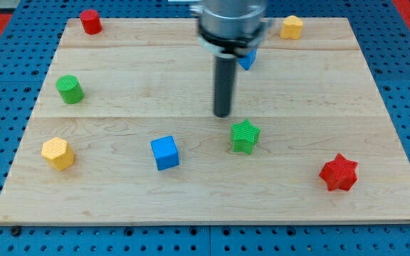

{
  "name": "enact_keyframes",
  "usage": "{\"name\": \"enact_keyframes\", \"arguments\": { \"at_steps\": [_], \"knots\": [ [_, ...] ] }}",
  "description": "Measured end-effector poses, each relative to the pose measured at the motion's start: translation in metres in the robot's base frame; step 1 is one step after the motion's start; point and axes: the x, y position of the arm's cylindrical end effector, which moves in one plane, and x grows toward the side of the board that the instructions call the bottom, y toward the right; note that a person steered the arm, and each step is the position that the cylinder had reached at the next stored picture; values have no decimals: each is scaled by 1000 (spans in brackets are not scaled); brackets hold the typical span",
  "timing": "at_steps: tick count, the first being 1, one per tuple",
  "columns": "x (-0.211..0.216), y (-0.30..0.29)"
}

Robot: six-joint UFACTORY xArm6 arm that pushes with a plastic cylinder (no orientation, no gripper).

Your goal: Move the green circle vertically above the blue cube

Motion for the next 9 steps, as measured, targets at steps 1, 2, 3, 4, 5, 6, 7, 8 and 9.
{"name": "enact_keyframes", "arguments": {
  "at_steps": [1,2,3,4,5,6,7,8,9],
  "knots": [
    [12,-93],
    [16,-183],
    [-7,-268],
    [-41,-239],
    [-42,-160],
    [-55,-148],
    [-66,-130],
    [-70,-105],
    [-72,-143]
  ]
}}
